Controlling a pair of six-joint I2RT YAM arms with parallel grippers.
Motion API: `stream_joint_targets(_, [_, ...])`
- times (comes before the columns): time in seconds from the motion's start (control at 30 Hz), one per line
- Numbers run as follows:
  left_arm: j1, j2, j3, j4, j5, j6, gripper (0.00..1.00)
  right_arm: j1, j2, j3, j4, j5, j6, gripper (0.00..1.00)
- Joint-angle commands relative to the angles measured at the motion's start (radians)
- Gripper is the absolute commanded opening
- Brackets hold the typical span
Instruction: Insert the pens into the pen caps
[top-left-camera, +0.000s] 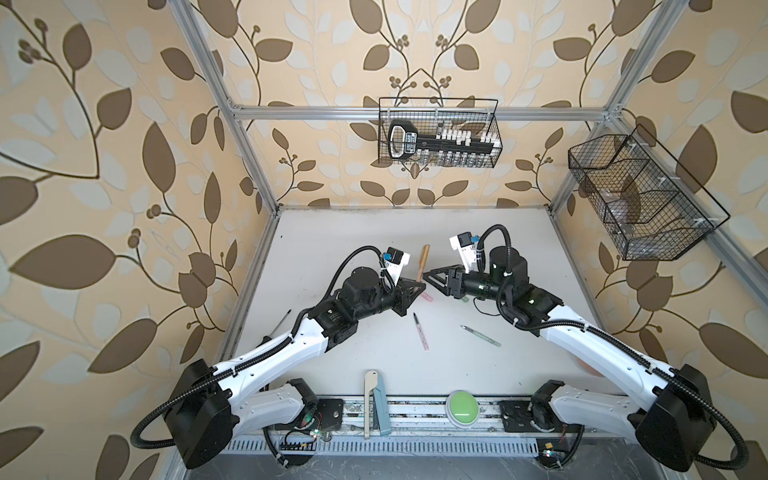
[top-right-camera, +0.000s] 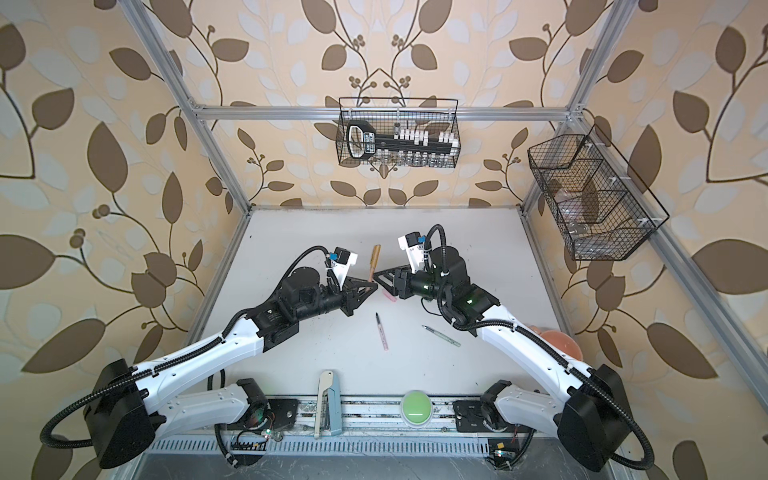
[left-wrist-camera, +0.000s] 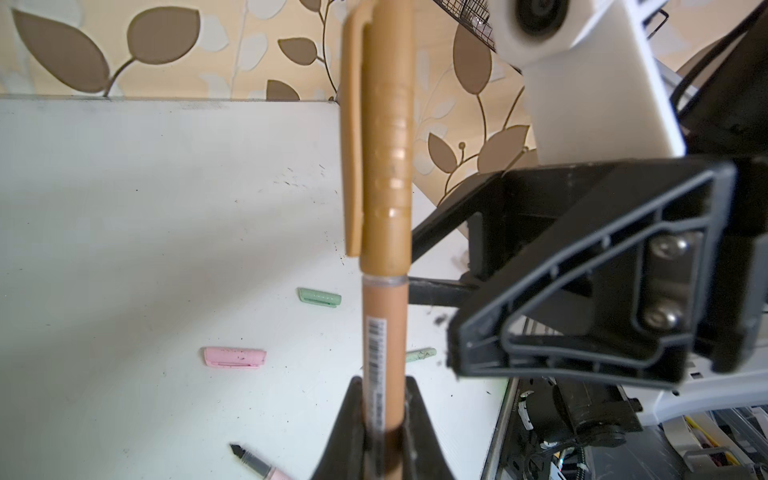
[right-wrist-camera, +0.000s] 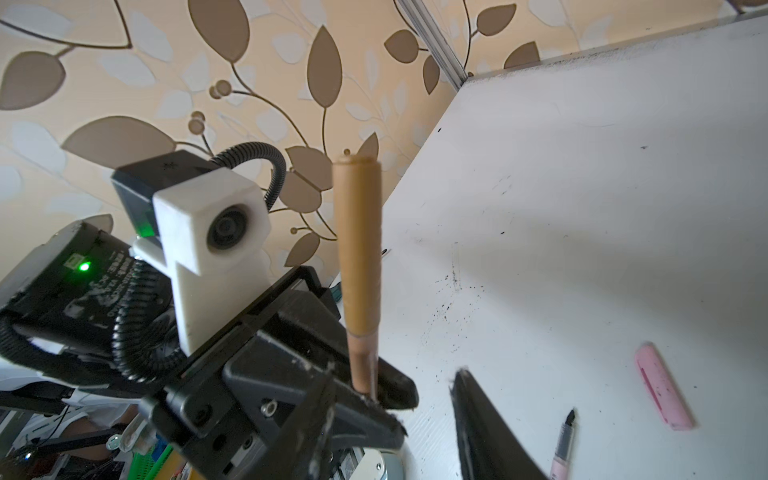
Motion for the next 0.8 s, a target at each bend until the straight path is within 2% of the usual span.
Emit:
stream_joint_targets(0.0, [-0.013,-0.011,-0.004,0.049,0.019,-0.007,0.00,0.002,0.029,0.046,0.064,-0.010,0.016,0.45])
stream_joint_targets(0.27, [-0.018,-0.006,-0.007,0.061,0.042,-0.007,0.00,0.000,0.105,0.080,0.119,-0.043,0.033,0.41])
stream_joint_targets(0.53, [-0.022,0.007,-0.013,0.074,0.049,-0.012,0.00,-0.002,0.147,0.112,0.126,-0.065,0.041,0.24])
stream_joint_targets(0.77, [-0.027,0.003,-0.008,0.048,-0.004,-0.032,0.00,-0.014,0.153,0.135,0.102,-0.078,0.040,0.05])
